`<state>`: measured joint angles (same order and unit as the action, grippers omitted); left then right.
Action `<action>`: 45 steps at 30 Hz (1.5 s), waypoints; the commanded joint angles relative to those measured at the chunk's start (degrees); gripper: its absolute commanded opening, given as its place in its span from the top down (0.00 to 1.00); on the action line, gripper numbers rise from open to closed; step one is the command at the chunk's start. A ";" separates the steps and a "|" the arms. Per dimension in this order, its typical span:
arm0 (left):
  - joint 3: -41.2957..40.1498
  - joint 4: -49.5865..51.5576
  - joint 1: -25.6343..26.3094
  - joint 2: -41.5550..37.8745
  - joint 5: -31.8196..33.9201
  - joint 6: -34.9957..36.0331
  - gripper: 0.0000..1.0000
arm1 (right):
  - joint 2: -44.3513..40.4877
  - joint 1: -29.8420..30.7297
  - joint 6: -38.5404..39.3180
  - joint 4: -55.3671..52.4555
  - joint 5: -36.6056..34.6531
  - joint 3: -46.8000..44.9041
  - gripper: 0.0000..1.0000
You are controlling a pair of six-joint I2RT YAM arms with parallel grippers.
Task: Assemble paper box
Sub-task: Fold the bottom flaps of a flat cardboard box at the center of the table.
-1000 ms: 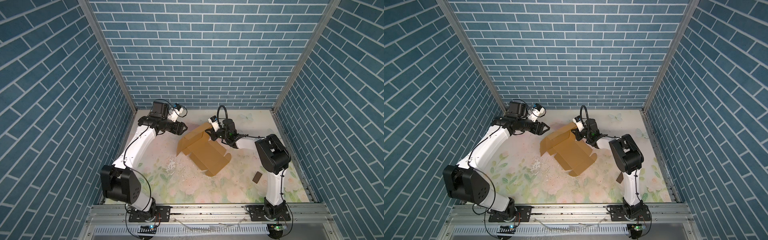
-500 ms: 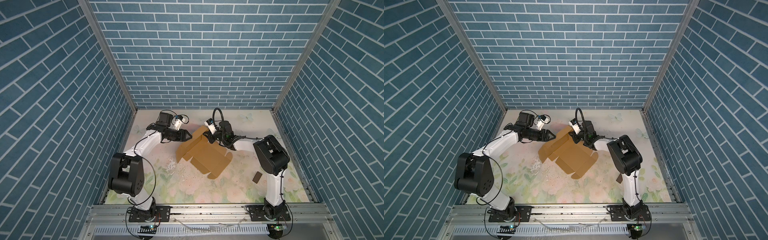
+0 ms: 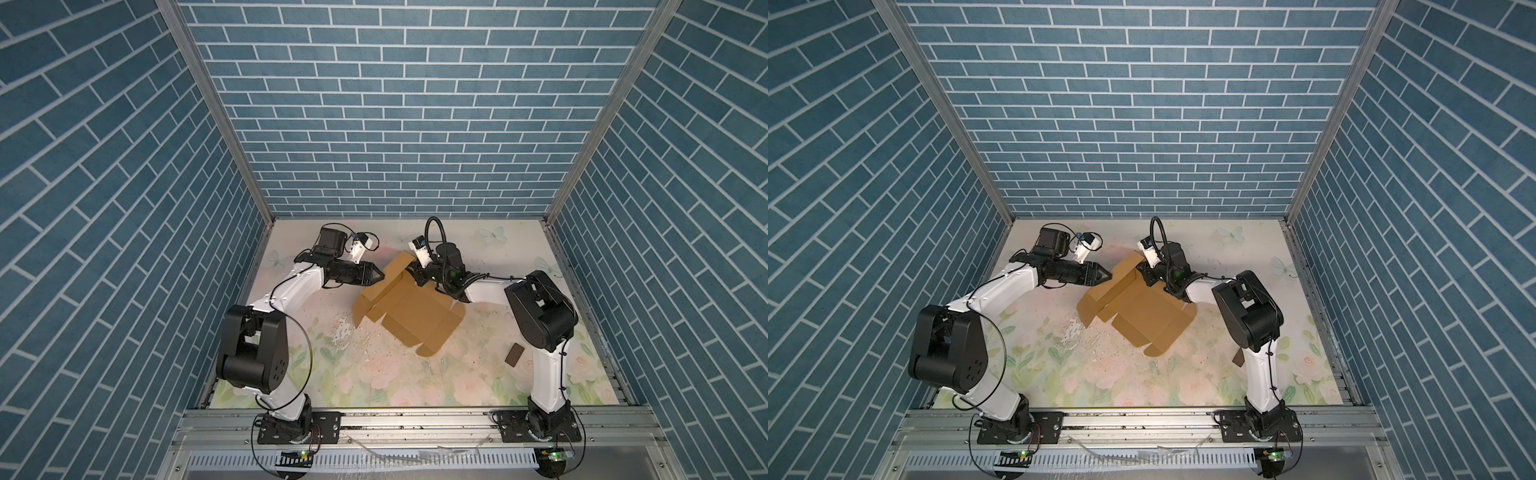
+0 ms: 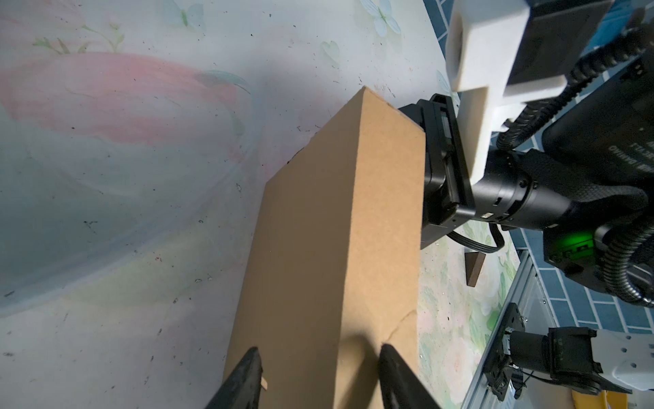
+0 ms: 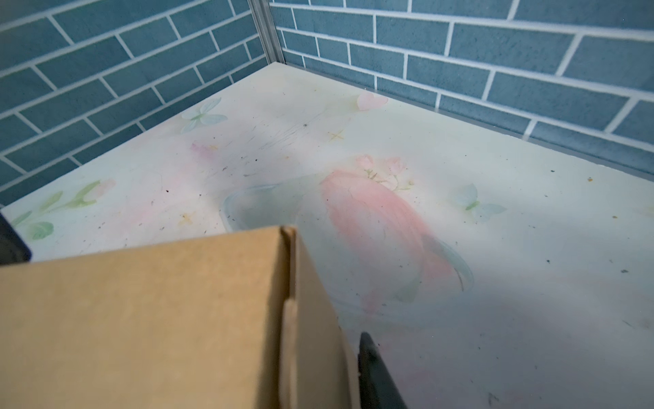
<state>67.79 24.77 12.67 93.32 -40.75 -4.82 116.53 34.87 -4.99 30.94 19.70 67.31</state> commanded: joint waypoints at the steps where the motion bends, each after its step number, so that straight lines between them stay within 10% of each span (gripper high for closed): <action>1: 0.54 3.03 0.25 0.65 2.10 1.48 0.46 | 2.22 0.28 -6.39 3.55 -1.76 1.02 0.72; 22: 0.44 1.95 0.24 0.92 1.11 -0.34 0.46 | 4.91 1.68 -10.55 7.92 -3.88 -0.70 0.84; 33: 1.26 2.61 0.20 0.48 1.70 -0.16 0.46 | 2.70 1.87 -9.07 6.17 -6.14 -3.45 0.56; 45: 0.70 1.83 0.22 0.57 0.46 -1.49 0.46 | 4.99 2.12 -9.07 7.79 -5.83 -2.45 0.75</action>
<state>68.34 25.34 12.67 93.34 -40.56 -5.87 120.88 36.62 -13.67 37.60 14.11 63.70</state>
